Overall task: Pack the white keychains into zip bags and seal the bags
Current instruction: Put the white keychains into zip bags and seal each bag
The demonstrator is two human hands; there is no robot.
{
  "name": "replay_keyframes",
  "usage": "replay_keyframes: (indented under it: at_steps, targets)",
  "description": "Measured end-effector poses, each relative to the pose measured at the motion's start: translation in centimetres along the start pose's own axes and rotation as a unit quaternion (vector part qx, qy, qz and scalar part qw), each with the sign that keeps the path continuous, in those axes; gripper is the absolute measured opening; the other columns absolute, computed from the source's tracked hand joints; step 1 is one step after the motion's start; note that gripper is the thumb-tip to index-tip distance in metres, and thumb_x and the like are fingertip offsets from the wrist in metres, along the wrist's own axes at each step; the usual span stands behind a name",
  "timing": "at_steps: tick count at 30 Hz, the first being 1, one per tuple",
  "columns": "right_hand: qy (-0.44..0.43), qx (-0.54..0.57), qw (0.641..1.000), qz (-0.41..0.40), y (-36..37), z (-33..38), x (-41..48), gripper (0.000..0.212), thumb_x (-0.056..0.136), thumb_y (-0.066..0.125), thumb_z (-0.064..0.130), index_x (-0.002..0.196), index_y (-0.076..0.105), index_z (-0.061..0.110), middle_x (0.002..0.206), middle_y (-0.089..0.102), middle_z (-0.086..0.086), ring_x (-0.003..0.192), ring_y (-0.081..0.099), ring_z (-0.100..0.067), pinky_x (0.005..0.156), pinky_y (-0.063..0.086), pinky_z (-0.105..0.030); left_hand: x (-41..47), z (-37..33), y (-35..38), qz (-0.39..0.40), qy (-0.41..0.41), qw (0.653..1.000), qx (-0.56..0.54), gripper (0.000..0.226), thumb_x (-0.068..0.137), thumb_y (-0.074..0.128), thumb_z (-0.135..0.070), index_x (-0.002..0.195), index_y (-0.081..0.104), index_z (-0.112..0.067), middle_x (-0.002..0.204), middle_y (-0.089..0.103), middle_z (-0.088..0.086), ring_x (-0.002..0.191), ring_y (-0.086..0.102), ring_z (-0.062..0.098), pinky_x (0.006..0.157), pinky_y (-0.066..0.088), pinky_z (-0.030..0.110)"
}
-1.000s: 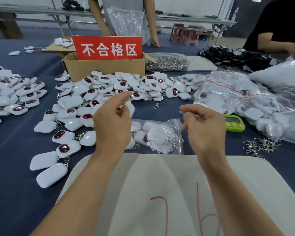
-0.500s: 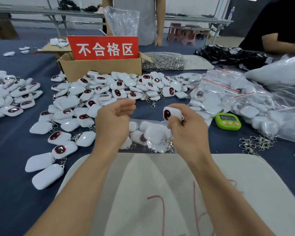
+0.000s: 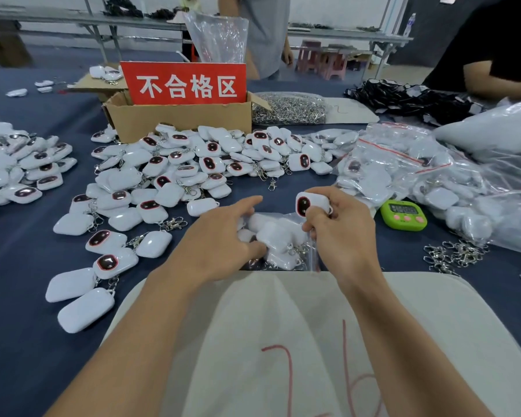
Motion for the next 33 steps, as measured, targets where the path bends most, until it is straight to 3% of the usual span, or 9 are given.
replay_keyframes:
  at_steps: [3, 7, 10, 16, 19, 23, 26, 30, 33]
  targets:
    - [0.002, 0.006, 1.0, 0.01, 0.0, 0.0, 0.0, 0.03, 0.09, 0.059, 0.01, 0.088, 0.072, 0.037, 0.069, 0.07, 0.006, 0.056, 0.061, -0.001, 0.055, 0.048, -0.015, 0.2, 0.2, 0.2, 0.002, -0.001, 1.0, 0.001, 0.085, 0.078, 0.076, -0.043, 0.152, 0.034, -0.05, 0.14, 0.054, -0.026, 0.128, 0.049, 0.006, 0.106, 0.04, 0.032]
    - [0.004, -0.005, 1.0, 0.03, 0.2, -0.1, -0.1, 0.029, 0.09, 0.058, 0.009, 0.09, 0.072, 0.034, 0.071, 0.071, 0.005, 0.057, 0.063, -0.002, 0.057, 0.05, -0.015, 0.4, 0.1, 0.6, -0.014, -0.002, 1.0, 0.018, 0.088, 0.078, 0.075, -0.044, 0.155, 0.033, -0.044, 0.139, 0.055, -0.021, 0.129, 0.048, 0.008, 0.101, 0.038, 0.028]
    - [0.008, -0.01, 0.999, 0.038, 0.2, -0.3, 0.0, 0.03, 0.09, 0.057, 0.006, 0.091, 0.072, 0.032, 0.076, 0.072, 0.003, 0.059, 0.066, -0.004, 0.057, 0.05, -0.014, 0.5, 0.0, 0.9, -0.039, -0.006, 0.998, 0.041, 0.087, 0.079, 0.074, -0.044, 0.156, 0.034, -0.038, 0.136, 0.056, -0.016, 0.127, 0.048, 0.01, 0.095, 0.032, 0.025]
    - [0.029, 0.011, 0.999, 0.034, 0.0, -0.8, 0.3, 0.031, 0.091, 0.055, 0.005, 0.092, 0.073, 0.031, 0.073, 0.074, -0.004, 0.058, 0.067, -0.008, 0.061, 0.054, -0.022, 0.7, -0.3, 1.0, -0.064, -0.007, 0.994, 0.085, 0.073, 0.081, 0.07, -0.039, 0.15, 0.045, -0.035, 0.129, 0.059, -0.008, 0.125, 0.051, 0.018, 0.1, 0.035, 0.033]
    - [0.041, 0.029, 0.999, 0.013, -0.5, -1.2, 0.7, 0.033, 0.09, 0.054, 0.002, 0.088, 0.073, 0.03, 0.069, 0.074, -0.003, 0.058, 0.067, -0.011, 0.058, 0.054, -0.021, 0.8, -0.1, 0.9, -0.063, -0.017, 0.996, 0.064, 0.063, 0.081, 0.069, -0.031, 0.142, 0.055, -0.037, 0.124, 0.062, -0.009, 0.12, 0.054, 0.018, 0.095, 0.039, 0.033]
    - [0.066, 0.055, 0.996, -0.017, -1.2, -1.9, 1.2, 0.028, 0.09, 0.059, 0.003, 0.086, 0.074, 0.026, 0.07, 0.075, -0.001, 0.059, 0.07, -0.016, 0.065, 0.058, -0.031, 0.6, 0.6, 0.2, -0.054, -0.056, 0.997, -0.027, 0.074, 0.068, 0.067, -0.023, 0.138, 0.057, -0.044, 0.125, 0.066, -0.02, 0.116, 0.059, 0.009, 0.096, 0.046, 0.029]
    - [0.078, 0.068, 0.994, -0.028, -1.5, -2.4, 1.5, 0.021, 0.09, 0.064, 0.006, 0.089, 0.075, 0.024, 0.07, 0.076, 0.0, 0.058, 0.07, -0.016, 0.066, 0.057, -0.033, 0.4, 1.8, -1.6, -0.126, -0.102, 0.952, -0.26, 0.072, 0.055, 0.06, -0.017, 0.122, 0.071, -0.04, 0.107, 0.074, -0.024, 0.097, 0.065, -0.009, 0.088, 0.05, 0.024]
    - [0.088, 0.068, 0.993, -0.033, -1.5, -2.8, 1.7, 0.019, 0.09, 0.066, 0.008, 0.088, 0.073, 0.025, 0.07, 0.076, 0.003, 0.057, 0.07, -0.015, 0.067, 0.058, -0.033, -0.4, 2.5, -3.3, -0.258, -0.126, 0.867, -0.407, 0.041, 0.075, 0.056, -0.005, 0.095, 0.081, -0.031, 0.098, 0.08, -0.009, 0.094, 0.067, -0.008, 0.07, 0.045, 0.004]
    - [0.09, 0.063, 0.993, -0.046, -1.5, -3.0, 1.7, 0.016, 0.087, 0.068, 0.011, 0.085, 0.074, 0.027, 0.069, 0.075, 0.007, 0.058, 0.068, -0.011, 0.067, 0.058, -0.031, -0.7, 2.2, -3.6, -0.291, -0.12, 0.848, -0.427, 0.032, 0.077, 0.066, -0.012, 0.082, 0.082, -0.039, 0.102, 0.079, -0.01, 0.109, 0.066, -0.002, 0.088, 0.045, 0.014]
Point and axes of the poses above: each hand's wrist, its own x-axis towards the middle knuckle, its own y-axis out of the palm, z = x × y, the point moved 6 cm from there along x, towards the middle knuckle
